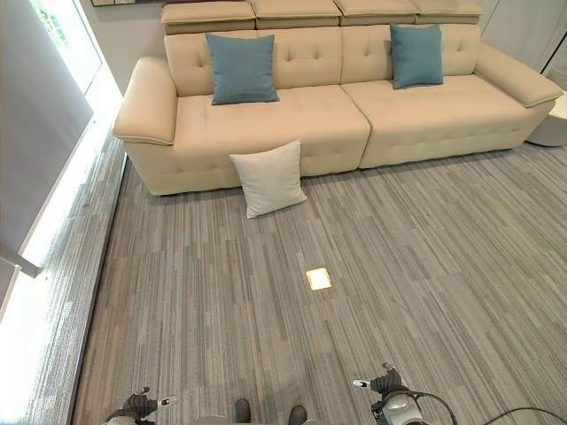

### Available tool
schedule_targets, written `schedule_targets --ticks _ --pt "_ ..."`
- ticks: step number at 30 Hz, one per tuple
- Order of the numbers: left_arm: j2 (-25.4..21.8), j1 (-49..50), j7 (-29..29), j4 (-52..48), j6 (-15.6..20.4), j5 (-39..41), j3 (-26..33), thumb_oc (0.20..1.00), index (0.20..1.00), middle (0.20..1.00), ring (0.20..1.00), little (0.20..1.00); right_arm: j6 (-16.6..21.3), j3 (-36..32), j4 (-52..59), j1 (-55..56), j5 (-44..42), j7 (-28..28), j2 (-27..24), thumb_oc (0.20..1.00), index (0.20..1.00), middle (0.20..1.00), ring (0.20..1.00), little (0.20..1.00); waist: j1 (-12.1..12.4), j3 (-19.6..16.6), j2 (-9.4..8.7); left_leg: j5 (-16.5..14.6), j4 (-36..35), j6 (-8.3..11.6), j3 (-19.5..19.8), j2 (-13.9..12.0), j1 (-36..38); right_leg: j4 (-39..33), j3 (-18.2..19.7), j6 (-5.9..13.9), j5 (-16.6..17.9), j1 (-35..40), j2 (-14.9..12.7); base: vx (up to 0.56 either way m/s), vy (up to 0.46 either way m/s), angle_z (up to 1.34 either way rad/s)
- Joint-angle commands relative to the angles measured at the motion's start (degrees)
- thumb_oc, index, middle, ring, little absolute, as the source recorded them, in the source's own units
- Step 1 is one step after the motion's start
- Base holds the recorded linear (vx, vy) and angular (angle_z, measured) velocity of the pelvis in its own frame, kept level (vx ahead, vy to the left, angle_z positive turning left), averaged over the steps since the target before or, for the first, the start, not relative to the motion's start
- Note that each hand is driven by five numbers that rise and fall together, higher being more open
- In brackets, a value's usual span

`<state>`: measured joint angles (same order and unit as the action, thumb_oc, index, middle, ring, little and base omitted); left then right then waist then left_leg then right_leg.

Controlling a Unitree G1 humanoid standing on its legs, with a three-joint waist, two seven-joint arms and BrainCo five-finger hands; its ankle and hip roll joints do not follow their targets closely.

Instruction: Pick up all the scattered cushions and arrange them neatly on the sofa.

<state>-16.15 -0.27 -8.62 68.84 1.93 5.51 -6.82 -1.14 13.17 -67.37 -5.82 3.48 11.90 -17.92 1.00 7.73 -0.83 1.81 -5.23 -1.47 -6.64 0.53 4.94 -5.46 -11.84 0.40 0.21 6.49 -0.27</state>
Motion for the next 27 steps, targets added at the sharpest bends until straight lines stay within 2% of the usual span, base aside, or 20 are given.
schedule_targets --ticks 1,9,20,23,27 --pt "0.16 -4.12 0.2 3.21 1.23 -0.78 -1.61 1.0 1.0 1.0 1.0 1.0 1.31 0.88 -2.17 -2.25 -1.88 0.88 -0.17 1.0 1.0 1.0 1.0 1.0 1.24 0.23 -1.14 -6.92 0.23 2.78 4.05 -1.75 3.25 0.46 -0.39 6.17 0.61 -1.08 -5.05 0.0 0.0 0.0" --pt "0.26 -4.3 0.49 3.56 1.11 -0.3 -1.23 1.0 1.0 1.0 1.0 1.0 1.1 0.91 -2.65 -2.39 -1.72 0.7 -0.64 1.0 1.0 1.0 1.0 1.0 1.54 0.62 -1.43 -7.21 0.23 2.71 4.17 -1.94 3.22 0.46 -0.54 6.23 0.28 -0.91 -5.02 0.03 0.003 0.01" --pt "-0.06 -5.55 0.09 2.52 1.28 -1.59 -2.7 1.0 1.0 1.0 1.0 1.0 0.48 1.95 -3.07 -3.65 -1.27 0.32 0.43 1.0 1.0 1.0 1.0 1.0 2.52 2.02 -2.45 -7.78 1.4 1.19 3.38 -0.92 1.34 0.91 0.24 6.94 0.98 -2.39 -6.11 0.03 0.056 -0.03" --pt "-0.55 -6.05 -0.28 1.87 1.4 -1.61 -2.76 1.0 1.0 1.0 1.0 1.0 0.33 2.06 -3.16 -4.0 -1.19 0.23 0.64 1.0 1.0 1.0 1.0 1.0 2.84 2.5 -2.74 -8.66 3.39 0.31 3.39 -0.33 -0.45 3.16 0.78 7.29 1.09 -4.26 -6.94 -0.01 0.087 -0.08" --pt "-1.02 -6.71 -0.4 0.89 1.48 -1.53 -3.13 1.0 1.0 1.0 1.0 1.0 0.1 2.4 -3.0 -4.18 -0.96 -0.03 0.69 1.0 1.0 1.0 1.0 1.0 3.17 3.35 -2.68 -10.13 5.49 -1.5 4.27 0.65 -1.82 9.7 1.72 7.83 0.49 -7.94 -8.32 0.01 0.128 -0.13"
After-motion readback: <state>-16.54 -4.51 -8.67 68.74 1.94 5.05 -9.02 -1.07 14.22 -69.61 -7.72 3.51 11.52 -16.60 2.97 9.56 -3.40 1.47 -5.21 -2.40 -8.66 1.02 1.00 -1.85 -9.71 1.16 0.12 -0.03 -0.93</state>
